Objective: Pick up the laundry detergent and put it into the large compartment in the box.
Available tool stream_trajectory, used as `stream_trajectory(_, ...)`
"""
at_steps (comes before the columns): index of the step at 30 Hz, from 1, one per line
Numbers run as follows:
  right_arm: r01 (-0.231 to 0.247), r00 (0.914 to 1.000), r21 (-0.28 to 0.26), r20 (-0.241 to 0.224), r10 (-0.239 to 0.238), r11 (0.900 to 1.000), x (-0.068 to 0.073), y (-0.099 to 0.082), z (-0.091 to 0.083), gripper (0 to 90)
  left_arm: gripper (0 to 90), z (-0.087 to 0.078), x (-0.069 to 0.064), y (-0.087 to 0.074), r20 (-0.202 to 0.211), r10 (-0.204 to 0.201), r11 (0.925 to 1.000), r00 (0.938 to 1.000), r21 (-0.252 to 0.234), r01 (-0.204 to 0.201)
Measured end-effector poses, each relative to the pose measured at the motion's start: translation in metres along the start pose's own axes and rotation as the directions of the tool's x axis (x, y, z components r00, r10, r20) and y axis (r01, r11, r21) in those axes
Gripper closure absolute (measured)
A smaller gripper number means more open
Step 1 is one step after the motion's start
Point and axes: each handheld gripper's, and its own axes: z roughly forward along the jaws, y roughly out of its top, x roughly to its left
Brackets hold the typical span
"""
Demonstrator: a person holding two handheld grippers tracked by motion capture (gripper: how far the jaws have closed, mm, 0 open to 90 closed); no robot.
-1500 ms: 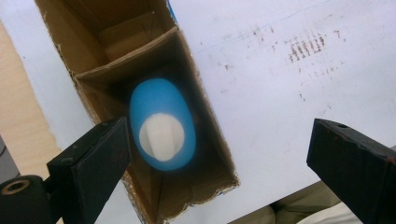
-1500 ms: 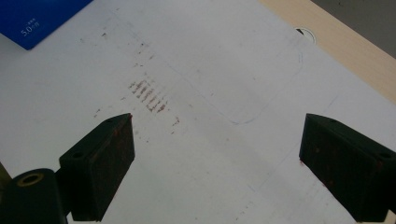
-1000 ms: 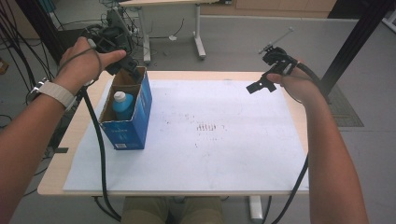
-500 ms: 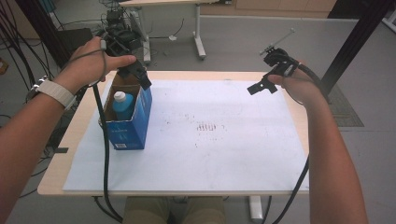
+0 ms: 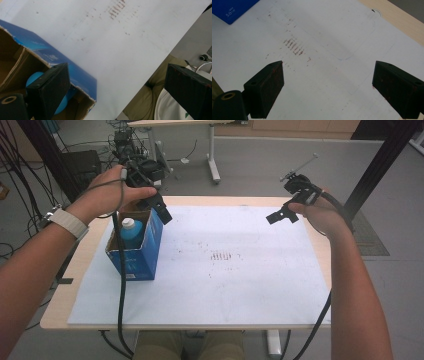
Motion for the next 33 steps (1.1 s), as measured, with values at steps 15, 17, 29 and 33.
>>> stream_trajectory(15,-0.021,0.9998,0.002,0.004,0.021,0.9998,0.002,-0.006,-0.001,10.1,6.9,0.020,-0.019,0.017,0.033,0.149,0.9887,0.9883,0.012,-0.150)
stream_trajectory(17,-0.021,0.9998,0.001,0.003,0.021,0.9998,0.003,-0.006,-0.001,10.1,6.9,0.022,-0.022,0.017,0.039,0.166,0.9859,0.9853,0.009,-0.167)
stream_trajectory(29,-0.016,0.9999,0.000,0.005,0.016,0.9999,0.008,-0.003,0.000,10.0,6.9,0.038,-0.036,0.014,0.053,0.250,0.9680,0.9668,0.013,-0.251)
stream_trajectory(33,-0.016,0.9999,-0.001,0.002,0.016,0.9999,0.008,-0.003,0.000,9.9,6.9,0.044,-0.041,0.014,0.050,0.273,0.9614,0.9609,0.026,-0.274)
